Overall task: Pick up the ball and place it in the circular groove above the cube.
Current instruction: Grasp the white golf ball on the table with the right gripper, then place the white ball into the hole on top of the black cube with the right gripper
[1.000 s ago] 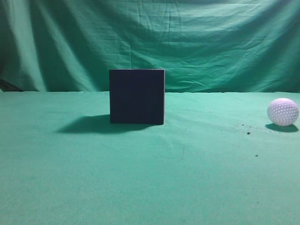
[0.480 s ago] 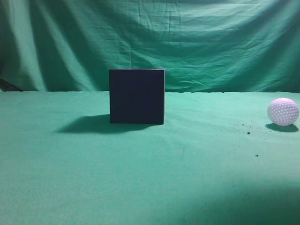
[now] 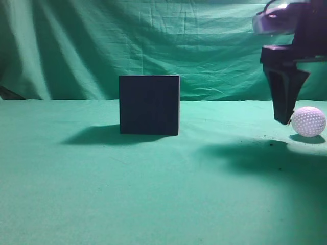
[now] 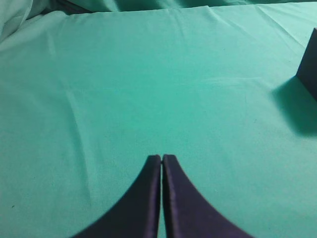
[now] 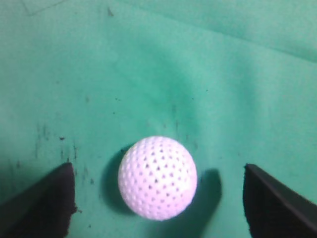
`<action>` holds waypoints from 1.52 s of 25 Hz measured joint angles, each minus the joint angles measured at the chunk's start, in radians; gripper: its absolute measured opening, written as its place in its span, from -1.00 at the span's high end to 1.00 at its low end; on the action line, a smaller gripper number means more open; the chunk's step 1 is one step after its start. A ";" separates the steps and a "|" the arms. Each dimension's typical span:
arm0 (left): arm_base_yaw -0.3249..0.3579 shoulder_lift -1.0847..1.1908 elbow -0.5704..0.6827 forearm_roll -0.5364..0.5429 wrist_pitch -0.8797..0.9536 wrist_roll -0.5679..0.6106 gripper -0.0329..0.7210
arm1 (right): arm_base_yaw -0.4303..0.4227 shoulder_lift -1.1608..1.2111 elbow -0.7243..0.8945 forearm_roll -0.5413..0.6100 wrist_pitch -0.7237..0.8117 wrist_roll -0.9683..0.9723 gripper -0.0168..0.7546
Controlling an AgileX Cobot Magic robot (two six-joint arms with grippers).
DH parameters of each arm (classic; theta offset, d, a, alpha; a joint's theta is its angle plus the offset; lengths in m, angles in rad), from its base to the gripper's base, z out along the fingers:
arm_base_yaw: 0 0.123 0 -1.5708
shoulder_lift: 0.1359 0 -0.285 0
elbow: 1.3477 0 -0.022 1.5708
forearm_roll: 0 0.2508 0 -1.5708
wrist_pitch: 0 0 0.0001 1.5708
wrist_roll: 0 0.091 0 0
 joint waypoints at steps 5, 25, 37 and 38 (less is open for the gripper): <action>0.000 0.000 0.000 0.000 0.000 0.000 0.91 | 0.000 0.066 -0.020 -0.008 -0.033 0.019 -0.40; 0.000 0.000 0.000 0.000 0.000 0.000 0.91 | 0.213 0.055 -0.432 0.093 0.144 -0.012 0.13; 0.000 0.000 0.000 0.000 0.000 0.000 0.91 | 0.328 0.235 -0.586 0.095 0.136 -0.029 0.13; 0.000 0.000 0.000 0.000 0.000 0.000 0.91 | 0.328 0.244 -0.589 0.095 0.136 -0.032 0.13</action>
